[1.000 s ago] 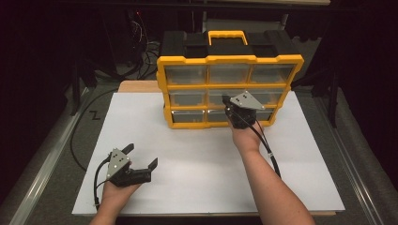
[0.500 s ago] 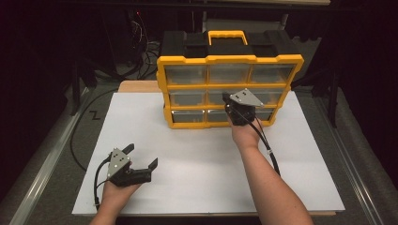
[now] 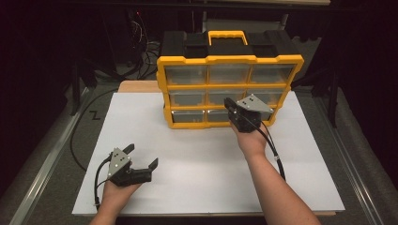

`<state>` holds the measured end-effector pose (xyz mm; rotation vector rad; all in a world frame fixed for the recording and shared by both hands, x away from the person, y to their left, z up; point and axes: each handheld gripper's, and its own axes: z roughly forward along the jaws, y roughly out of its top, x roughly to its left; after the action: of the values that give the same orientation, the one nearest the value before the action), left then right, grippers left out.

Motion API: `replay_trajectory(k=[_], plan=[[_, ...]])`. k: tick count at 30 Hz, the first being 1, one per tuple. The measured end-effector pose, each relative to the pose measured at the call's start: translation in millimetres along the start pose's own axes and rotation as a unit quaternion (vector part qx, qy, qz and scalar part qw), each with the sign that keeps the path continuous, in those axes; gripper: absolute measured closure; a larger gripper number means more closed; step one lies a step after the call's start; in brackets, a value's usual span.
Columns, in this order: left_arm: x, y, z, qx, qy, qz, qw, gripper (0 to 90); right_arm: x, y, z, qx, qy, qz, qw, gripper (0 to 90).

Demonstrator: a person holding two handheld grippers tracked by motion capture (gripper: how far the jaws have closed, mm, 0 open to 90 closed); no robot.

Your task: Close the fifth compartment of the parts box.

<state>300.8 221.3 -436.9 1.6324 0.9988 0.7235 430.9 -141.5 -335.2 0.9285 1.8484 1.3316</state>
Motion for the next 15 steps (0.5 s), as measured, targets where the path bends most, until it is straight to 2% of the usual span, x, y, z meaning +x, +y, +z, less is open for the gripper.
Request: replay_trajectory(k=[2, 4, 9, 11, 12, 13, 14, 15], plan=[[-0.1, 0.0, 0.3, 0.001, 0.0, 0.0, 1.0, 0.3, -0.5, -4.5, -8.9, 0.003, 0.016, 0.005, 0.9999, 80.6], [-0.1, 0.1, 0.3, 0.001, 0.0, 0.0, 1.0, 0.3, -0.4, -8.8, -15.1, 0.003, 0.021, 0.006, 0.9998, 77.0], [-1.0, -0.2, 0.7, 0.002, 0.001, 0.003, 1.0, 0.3, -3.3, -19.6, -26.0, 0.006, 0.035, 0.008, 0.9994, 73.7], [-1.1, -0.3, 0.8, 0.003, 0.001, 0.002, 1.0, 0.3, -5.6, -30.5, -33.0, 0.011, 0.042, 0.014, 0.9989, 65.7], [-0.9, -0.4, 0.8, 0.004, 0.001, 0.003, 1.0, 0.3, -5.6, -30.5, -33.0, 0.011, 0.042, 0.014, 0.9989, 65.7], [-0.8, -0.5, 0.8, 0.005, 0.0, 0.003, 1.0, 0.3, -7.6, -39.4, -37.8, 0.015, 0.045, 0.018, 0.9987, 59.7], [-0.8, -0.6, 0.9, 0.005, 0.0, 0.003, 1.0, 0.3, -7.6, -39.4, -37.8, 0.015, 0.045, 0.018, 0.9987, 59.7], [-0.9, -0.7, 1.1, 0.004, 0.0, 0.002, 1.0, 0.3, -8.6, -44.4, -40.3, 0.015, 0.046, 0.021, 0.9986, 55.5]])
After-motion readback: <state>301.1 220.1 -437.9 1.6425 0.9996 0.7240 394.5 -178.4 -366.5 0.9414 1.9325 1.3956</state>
